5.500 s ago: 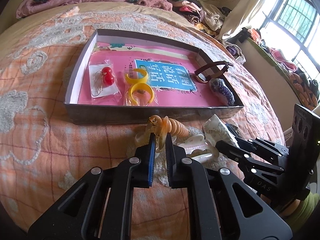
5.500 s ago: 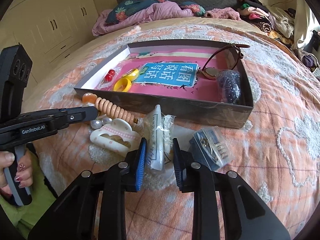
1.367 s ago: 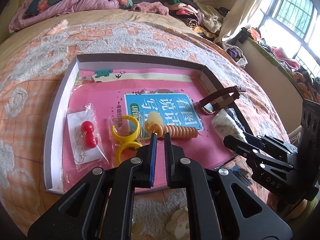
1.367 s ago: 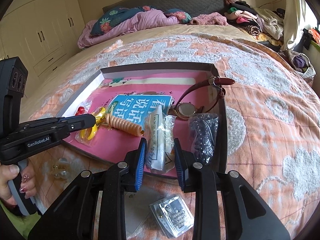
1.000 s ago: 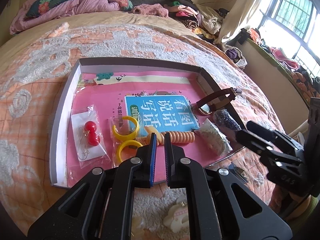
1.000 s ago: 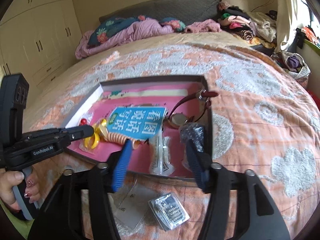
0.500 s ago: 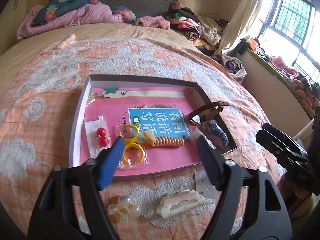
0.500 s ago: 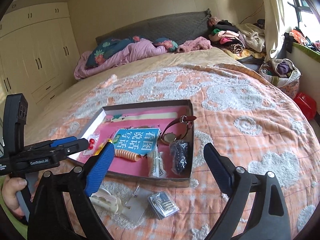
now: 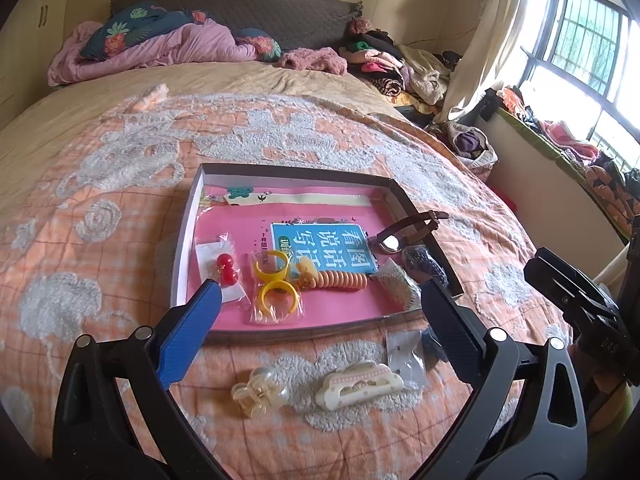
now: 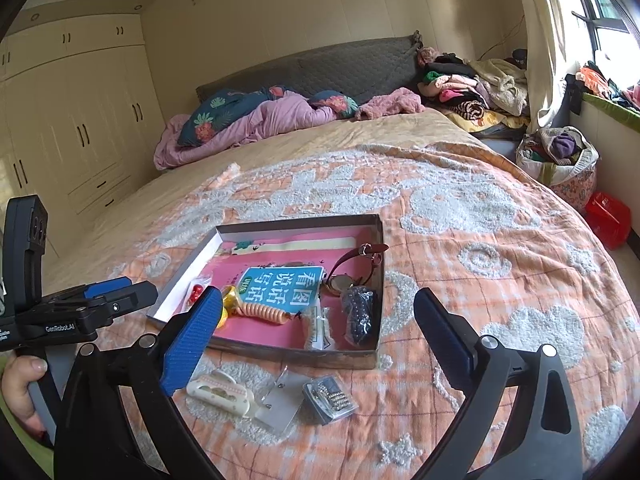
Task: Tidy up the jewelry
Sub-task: 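Withdraw both open tools from the box back over the quilt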
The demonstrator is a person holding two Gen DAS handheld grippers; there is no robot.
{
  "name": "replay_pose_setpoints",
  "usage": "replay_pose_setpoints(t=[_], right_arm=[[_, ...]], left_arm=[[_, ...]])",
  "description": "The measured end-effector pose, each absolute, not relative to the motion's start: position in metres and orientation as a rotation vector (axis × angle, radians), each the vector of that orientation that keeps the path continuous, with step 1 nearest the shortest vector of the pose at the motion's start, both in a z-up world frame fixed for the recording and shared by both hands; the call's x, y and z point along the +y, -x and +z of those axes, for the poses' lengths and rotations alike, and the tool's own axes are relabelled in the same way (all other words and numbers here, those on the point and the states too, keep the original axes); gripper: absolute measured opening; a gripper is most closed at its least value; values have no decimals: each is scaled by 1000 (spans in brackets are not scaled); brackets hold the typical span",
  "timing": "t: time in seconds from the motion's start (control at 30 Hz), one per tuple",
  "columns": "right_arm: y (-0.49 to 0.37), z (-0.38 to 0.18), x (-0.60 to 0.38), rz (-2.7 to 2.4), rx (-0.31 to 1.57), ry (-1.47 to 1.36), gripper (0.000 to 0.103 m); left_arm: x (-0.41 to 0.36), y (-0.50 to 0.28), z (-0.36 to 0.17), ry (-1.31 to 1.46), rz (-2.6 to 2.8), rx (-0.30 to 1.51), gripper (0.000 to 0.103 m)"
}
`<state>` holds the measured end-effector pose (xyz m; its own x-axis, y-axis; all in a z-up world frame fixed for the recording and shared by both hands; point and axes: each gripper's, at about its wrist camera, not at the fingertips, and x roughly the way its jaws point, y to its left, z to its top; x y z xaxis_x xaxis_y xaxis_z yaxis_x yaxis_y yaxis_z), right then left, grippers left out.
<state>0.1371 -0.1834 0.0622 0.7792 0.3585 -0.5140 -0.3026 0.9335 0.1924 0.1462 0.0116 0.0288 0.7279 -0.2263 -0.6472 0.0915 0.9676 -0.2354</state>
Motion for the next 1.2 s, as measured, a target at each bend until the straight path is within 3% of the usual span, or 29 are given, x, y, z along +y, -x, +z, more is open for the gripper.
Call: replay_pose_setpoints(t=[1.2], right_arm=[[-100, 47, -184, 381, 625, -14, 97]], left_arm=[[16, -94, 4, 192, -160, 796, 93]])
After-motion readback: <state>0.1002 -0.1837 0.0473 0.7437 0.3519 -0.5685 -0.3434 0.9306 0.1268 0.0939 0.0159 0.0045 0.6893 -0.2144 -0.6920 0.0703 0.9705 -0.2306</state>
